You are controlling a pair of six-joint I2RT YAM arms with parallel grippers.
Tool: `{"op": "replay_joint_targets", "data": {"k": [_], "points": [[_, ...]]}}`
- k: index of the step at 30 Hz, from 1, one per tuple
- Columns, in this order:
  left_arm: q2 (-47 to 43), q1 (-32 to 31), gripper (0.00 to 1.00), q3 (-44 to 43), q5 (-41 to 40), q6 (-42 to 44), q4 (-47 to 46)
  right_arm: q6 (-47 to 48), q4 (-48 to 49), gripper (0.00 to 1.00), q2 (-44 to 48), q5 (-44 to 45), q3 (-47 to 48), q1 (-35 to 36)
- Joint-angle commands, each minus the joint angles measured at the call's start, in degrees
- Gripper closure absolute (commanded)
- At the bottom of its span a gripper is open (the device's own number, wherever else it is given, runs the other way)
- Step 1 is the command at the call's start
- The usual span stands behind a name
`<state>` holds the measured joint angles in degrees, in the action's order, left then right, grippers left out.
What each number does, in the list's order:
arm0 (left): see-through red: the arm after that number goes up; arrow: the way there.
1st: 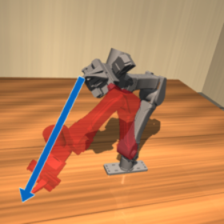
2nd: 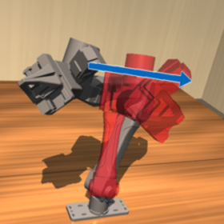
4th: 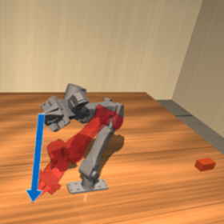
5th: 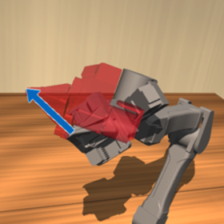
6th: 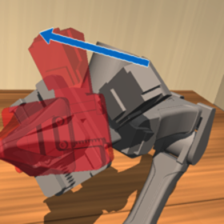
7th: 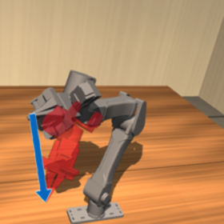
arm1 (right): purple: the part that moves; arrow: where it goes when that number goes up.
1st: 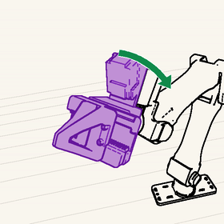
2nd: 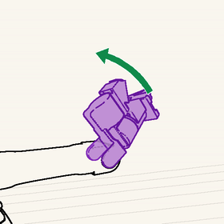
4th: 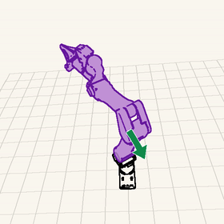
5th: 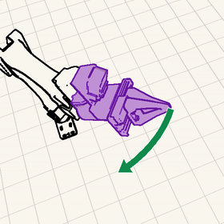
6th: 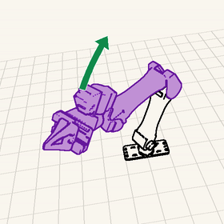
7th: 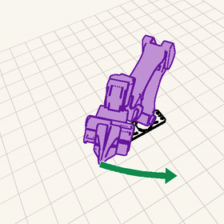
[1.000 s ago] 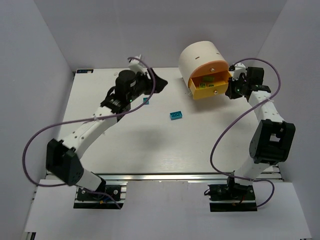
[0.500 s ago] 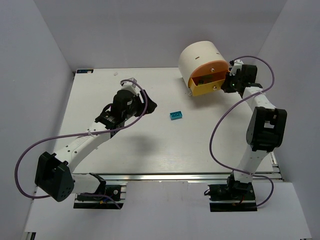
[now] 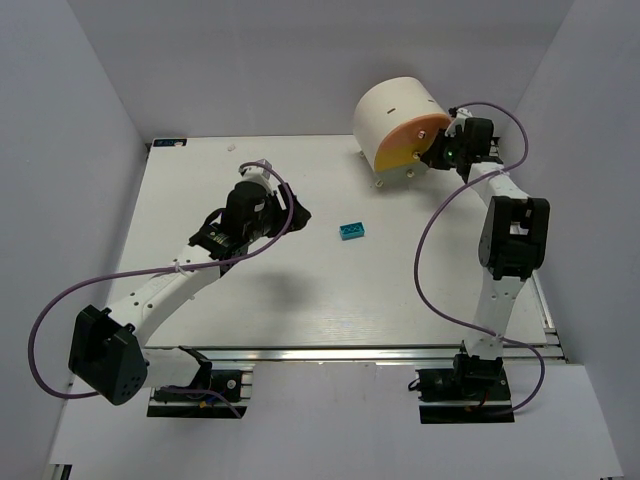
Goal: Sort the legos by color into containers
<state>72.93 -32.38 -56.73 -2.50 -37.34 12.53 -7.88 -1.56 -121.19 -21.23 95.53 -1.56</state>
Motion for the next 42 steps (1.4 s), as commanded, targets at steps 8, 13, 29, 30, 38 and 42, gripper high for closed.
{"op": "replay_joint_targets", "data": {"k": [8,13,29,30,38,42], "points": [[-1.21,-0.14,0.21,1.09,-0.66,-1.07,0.65,-3.11,9.99,0.75,5.43,-3.81,-9.29,0.33],[1.60,-0.14,0.21,-0.31,0.74,-0.98,0.38,-6.00,14.21,0.57,6.93,-5.92,-15.10,0.42],[3.71,-0.14,0.21,-2.15,0.13,-0.80,2.58,-10.40,15.54,0.49,-4.85,-5.66,-5.26,0.86],[4.15,-0.14,0.21,-2.24,0.13,-0.71,2.67,-10.58,15.54,0.49,-4.94,-5.57,-5.18,0.95],[5.56,-0.14,0.21,-3.12,0.39,-0.36,2.85,-12.07,20.80,0.59,-5.99,-5.66,-6.23,0.95],[6.26,-0.14,0.21,-3.91,0.39,-0.27,2.93,-12.77,24.06,0.67,-5.91,-6.54,-7.63,1.04]]}}
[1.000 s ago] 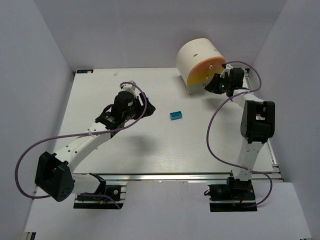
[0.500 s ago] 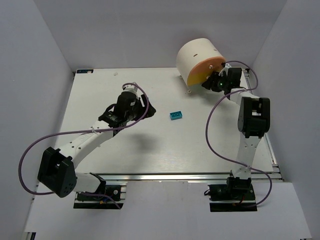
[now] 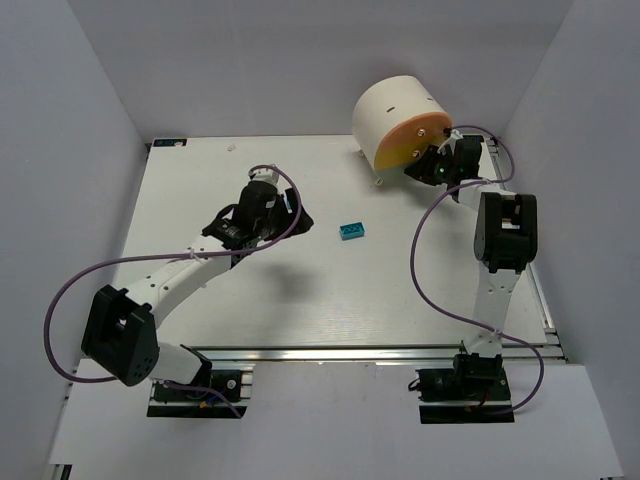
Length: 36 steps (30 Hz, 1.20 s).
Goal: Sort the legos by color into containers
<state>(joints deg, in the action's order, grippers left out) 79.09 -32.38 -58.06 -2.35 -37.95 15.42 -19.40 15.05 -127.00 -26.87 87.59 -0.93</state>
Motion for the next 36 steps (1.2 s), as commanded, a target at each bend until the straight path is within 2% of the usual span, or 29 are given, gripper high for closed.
{"op": "replay_joint_targets", "data": {"k": [1,4,7,10,14,21,23,24,25,27,30,34,36], "points": [[0.19,-0.14,0.21,-2.58,0.24,0.34,-0.04,-1.78,8.58,0.71,0.00,-1.34,-0.05,0.31],[0.36,-0.14,0.21,-2.06,0.24,0.34,-0.56,-1.69,10.26,0.79,1.14,-2.04,-2.67,0.23],[0.89,-0.14,0.20,-1.88,-0.20,1.21,-0.65,-0.73,11.40,0.81,4.99,-1.78,-8.02,-0.12],[2.12,-0.14,0.20,-2.75,-1.25,2.18,0.05,0.59,12.54,0.82,9.29,-1.69,-12.95,-0.65],[4.84,1.08,0.14,-4.95,-2.48,4.03,1.01,1.55,13.16,0.82,13.88,-2.39,-20.95,-1.62],[13.10,3.72,0.11,-10.49,-2.66,6.57,2.07,2.70,11.94,0.81,18.45,-2.40,-25.80,-2.76],[16.26,4.43,0.11,-12.85,-2.31,7.80,2.07,3.05,11.32,0.77,19.24,-2.39,-26.24,-3.11],[17.49,5.30,0.11,-13.73,-2.05,8.33,1.72,3.14,11.06,0.71,19.42,-2.83,-26.33,-3.29],[19.85,6.01,0.11,-14.79,-1.78,9.38,1.72,3.49,10.62,0.53,19.68,-3.44,-26.24,-3.29],[22.41,6.80,0.09,-18.46,-0.20,10.53,2.07,4.45,9.30,0.28,19.86,-5.19,-25.37,-3.29],[27.95,7.85,0.08,-24.44,0.42,12.72,3.82,6.39,6.49,0.21,20.91,-6.61,-24.58,-3.47],[34.01,8.47,0.07,-30.61,-0.81,14.57,6.28,9.98,2.19,0.22,23.63,-7.14,-25.88,-3.73],[37.70,9.09,0.07,-33.42,-1.95,15.28,8.38,12.70,-0.96,0.25,26.00,-7.32,-26.85,-3.82]]}}
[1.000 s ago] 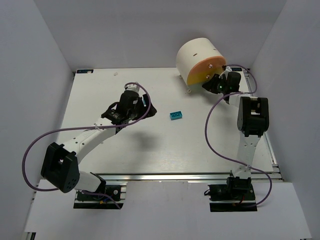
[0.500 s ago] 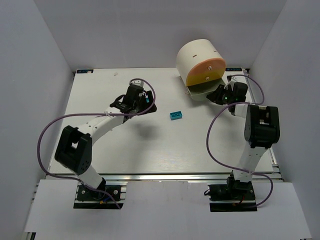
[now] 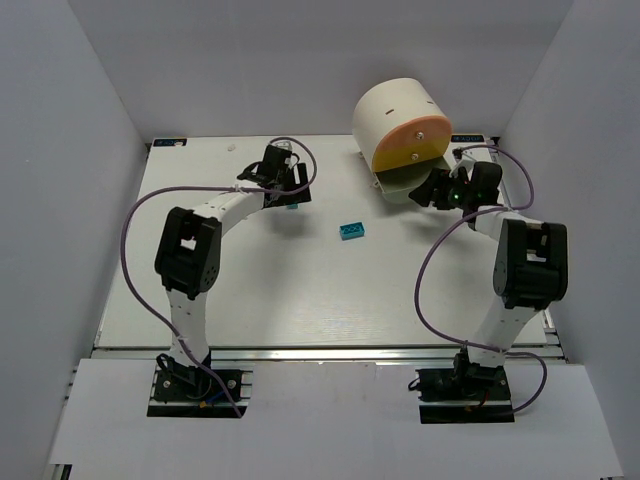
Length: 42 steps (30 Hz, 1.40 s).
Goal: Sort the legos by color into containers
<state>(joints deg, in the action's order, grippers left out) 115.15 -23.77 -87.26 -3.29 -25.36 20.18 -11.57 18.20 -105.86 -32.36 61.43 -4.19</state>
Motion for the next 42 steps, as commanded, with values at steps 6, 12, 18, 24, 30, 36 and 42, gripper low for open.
{"op": "replay_joint_targets", "data": {"k": [6,12,18,24,30,36,42], "points": [[9.46,0.48,0.15,-11.78,-2.60,5.06,7.50,11.31,-11.42,0.43,13.29,-3.58,-4.73,-0.65],[12.90,0.48,0.32,-15.04,-3.48,4.80,7.85,18.77,-13.80,0.46,21.82,-5.95,-9.22,-0.39],[15.01,0.48,0.63,-17.23,-3.57,3.92,7.77,21.59,-15.20,0.46,25.27,-8.95,-9.93,-0.03],[10.89,-0.04,0.83,-14.44,0.73,3.48,4.96,26.42,-18.11,0.42,26.23,-10.62,-7.73,0.49],[-1.75,-2.68,0.86,-2.93,22.13,1.30,-12.17,30.21,-13.90,0.37,30.01,-5.18,-8.96,0.06],[-3.54,-7.24,0.89,-2.90,31.85,-1.88,-19.66,27.22,-28.01,1.00,22.21,-4.10,2.97,-0.30],[3.66,-11.55,0.88,-15.72,31.86,-3.02,-20.72,25.64,-36.74,1.00,17.97,-7.19,9.94,-0.65]]}}
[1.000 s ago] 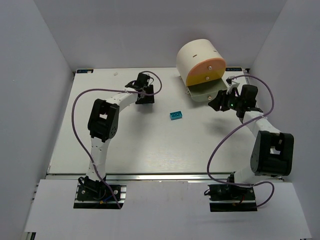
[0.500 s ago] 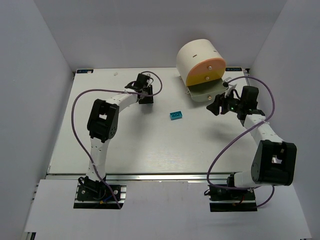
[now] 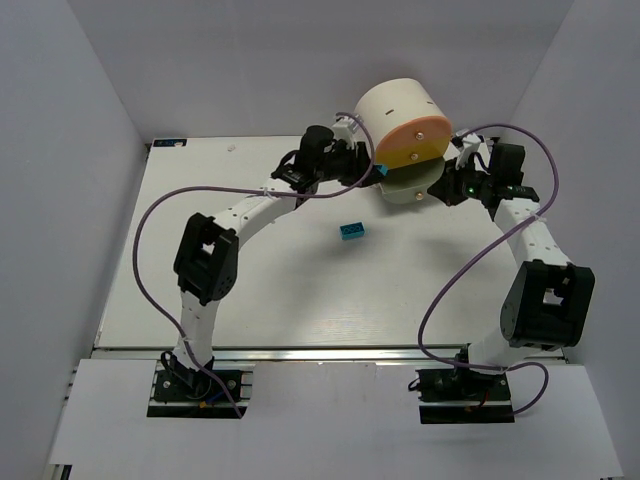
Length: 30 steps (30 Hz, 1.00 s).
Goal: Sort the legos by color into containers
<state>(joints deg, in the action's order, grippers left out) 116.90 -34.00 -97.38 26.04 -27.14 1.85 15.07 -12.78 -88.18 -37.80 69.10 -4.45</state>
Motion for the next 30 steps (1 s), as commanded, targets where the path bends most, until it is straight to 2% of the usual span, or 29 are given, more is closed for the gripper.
{"op": "replay_joint_targets", "data": {"k": [1,2,6,13,16,19,21,22,23,25,26,28,29,30], "points": [[4.62,-1.86,0.88,-9.54,1.83,-1.34,-2.20,-0.92,-4.90,1.00,1.60,-1.05,2.01,-0.56],[5.87,-1.86,0.87,-9.58,1.38,-1.43,-2.20,-0.83,-4.11,1.00,2.48,-0.70,1.39,-0.56],[11.58,-4.31,0.84,-20.01,-3.62,-1.43,0.70,0.31,-1.99,1.00,7.14,1.06,-2.12,-0.74],[18.79,-6.26,0.79,-28.28,-14.87,-2.40,-1.41,1.01,-1.20,1.00,12.85,2.56,-6.17,-1.09],[21.69,-6.96,0.72,-31.80,-18.30,-2.39,-0.97,1.10,-0.68,1.00,14.79,2.91,-7.75,-1.18],[22.93,-7.49,0.55,-32.69,-20.15,-2.83,-0.44,1.19,-0.41,1.00,16.20,2.91,-8.81,-1.18],[23.11,-7.49,0.42,-32.52,-20.41,-3.10,-0.27,1.71,-0.76,0.92,16.81,2.21,-9.25,-1.18],[23.02,-7.49,0.40,-32.61,-20.16,-3.19,-0.18,2.06,-0.85,0.86,16.99,1.86,-9.33,-1.18],[23.02,-7.49,0.39,-32.61,-19.81,-3.19,0.17,2.94,-1.02,0.74,17.25,0.64,-9.51,-1.18],[22.41,-7.49,0.36,-32.34,-19.28,-3.36,0.09,4.70,-1.37,0.59,17.34,-1.30,-9.60,-1.18],[22.06,-7.49,0.35,-32.08,-19.10,-3.45,0.00,7.75,-2.94,0.45,17.34,-4.62,-9.25,-1.18],[21.44,-7.49,0.34,-31.90,-18.75,-3.54,-0.44,11.98,-5.14,0.32,17.25,-9.28,-8.90,-1.18],[20.74,-7.49,0.34,-31.82,-18.40,-3.71,-0.53,16.79,-7.59,0.24,16.82,-14.44,-8.63,-1.18],[20.21,-7.49,0.35,-31.73,-18.31,-3.80,-0.62,19.53,-9.01,0.21,16.47,-16.67,-8.02,-1.09]]}}
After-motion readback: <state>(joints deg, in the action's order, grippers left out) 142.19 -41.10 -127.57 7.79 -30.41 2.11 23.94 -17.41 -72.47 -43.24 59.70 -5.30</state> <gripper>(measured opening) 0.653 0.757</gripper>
